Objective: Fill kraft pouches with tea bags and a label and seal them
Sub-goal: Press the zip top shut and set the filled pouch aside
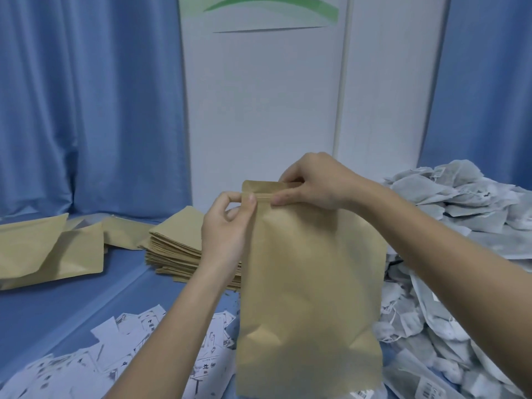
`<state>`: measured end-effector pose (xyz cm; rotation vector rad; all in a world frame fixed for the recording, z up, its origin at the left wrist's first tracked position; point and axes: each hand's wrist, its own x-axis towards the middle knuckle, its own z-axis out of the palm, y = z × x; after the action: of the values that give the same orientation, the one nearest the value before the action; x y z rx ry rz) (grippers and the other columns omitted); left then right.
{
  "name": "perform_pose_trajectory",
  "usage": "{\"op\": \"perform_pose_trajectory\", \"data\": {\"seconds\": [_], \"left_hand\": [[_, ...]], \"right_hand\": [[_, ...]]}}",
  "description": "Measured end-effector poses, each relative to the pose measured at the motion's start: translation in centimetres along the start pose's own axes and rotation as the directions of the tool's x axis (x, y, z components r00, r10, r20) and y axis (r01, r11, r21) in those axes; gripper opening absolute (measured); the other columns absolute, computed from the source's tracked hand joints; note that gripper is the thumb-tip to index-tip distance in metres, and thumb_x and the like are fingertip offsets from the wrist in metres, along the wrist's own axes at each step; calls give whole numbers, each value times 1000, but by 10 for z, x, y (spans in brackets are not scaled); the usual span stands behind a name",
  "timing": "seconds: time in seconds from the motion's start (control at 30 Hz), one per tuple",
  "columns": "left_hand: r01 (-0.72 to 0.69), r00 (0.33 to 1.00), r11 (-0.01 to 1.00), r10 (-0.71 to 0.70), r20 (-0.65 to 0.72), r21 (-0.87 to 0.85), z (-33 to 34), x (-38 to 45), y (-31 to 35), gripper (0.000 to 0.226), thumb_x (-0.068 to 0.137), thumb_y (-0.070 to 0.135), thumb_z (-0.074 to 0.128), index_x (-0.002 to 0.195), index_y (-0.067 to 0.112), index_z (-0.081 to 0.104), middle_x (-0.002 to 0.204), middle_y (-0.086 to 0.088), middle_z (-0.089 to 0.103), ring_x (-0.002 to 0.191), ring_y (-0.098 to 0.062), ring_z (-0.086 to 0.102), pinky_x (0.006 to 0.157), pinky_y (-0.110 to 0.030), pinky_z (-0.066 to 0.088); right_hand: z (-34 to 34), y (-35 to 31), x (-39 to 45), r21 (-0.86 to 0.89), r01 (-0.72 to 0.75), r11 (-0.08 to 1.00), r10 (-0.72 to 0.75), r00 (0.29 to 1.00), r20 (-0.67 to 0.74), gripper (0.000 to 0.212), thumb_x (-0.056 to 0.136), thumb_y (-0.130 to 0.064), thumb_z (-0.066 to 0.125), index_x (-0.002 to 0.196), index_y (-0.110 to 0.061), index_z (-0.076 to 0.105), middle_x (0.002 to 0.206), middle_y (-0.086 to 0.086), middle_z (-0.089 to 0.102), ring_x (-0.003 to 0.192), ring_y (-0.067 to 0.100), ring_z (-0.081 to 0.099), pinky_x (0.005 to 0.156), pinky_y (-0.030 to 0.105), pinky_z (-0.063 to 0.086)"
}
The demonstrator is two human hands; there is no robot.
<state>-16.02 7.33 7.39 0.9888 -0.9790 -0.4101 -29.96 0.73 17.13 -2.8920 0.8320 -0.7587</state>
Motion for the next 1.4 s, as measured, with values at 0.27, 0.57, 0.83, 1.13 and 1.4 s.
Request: {"op": "perform_pose_trajectory", "data": {"seconds": [0.27, 0.57, 0.83, 1.13, 1.4], "left_hand": [[-179, 976, 969, 196, -94, 168, 9, -4, -1, 13, 91, 27, 62, 78, 26, 63, 66, 7, 71, 70, -22, 64, 68, -34, 47], [-115, 991, 987, 122, -61, 112, 9, -2, 2, 12, 90, 24, 64, 79, 21, 61, 77, -8, 72, 88, -36, 65, 86, -55, 49], [-80, 996, 995, 77, 49, 54, 9, -4, 3, 25, 81, 34, 73, 83, 9, 71, 82, -18, 71, 74, -24, 61, 77, -51, 51], [-203, 976, 970, 212, -54, 135, 2, 1, -8, 52, 83, 34, 70, 82, -16, 55, 66, -10, 46, 67, -18, 35, 65, -33, 33], [-162, 984, 987, 162, -76, 3, -1, 2, -12, 33, 81, 29, 72, 77, -4, 65, 72, -11, 57, 71, -17, 44, 69, -35, 38]], "right_hand": [[1, -6, -1, 78, -10, 997, 10, 1000, 1, 24, 78, -37, 72, 57, -28, 62, 44, -16, 50, 49, -5, 47, 43, 6, 32], [-7, -4, -3, 55, -51, 997, 49, 998, 44, 27, 71, -45, 76, 80, -20, 76, 68, -4, 69, 61, 6, 56, 51, 14, 39], [-5, 1, -9, 58, -16, 998, 15, 1000, 23, 14, 70, -39, 78, 71, -26, 73, 52, -17, 59, 53, -7, 51, 47, 6, 35], [-11, 12, -15, -50, 28, 998, -26, 999, 46, 20, 74, -40, 75, 63, -27, 63, 45, -21, 53, 51, -8, 48, 50, 9, 35], [-14, 21, -19, -179, 92, 980, -84, 995, 50, 31, 79, -41, 70, 62, -18, 57, 46, -6, 44, 51, 5, 42, 50, 16, 30]]}}
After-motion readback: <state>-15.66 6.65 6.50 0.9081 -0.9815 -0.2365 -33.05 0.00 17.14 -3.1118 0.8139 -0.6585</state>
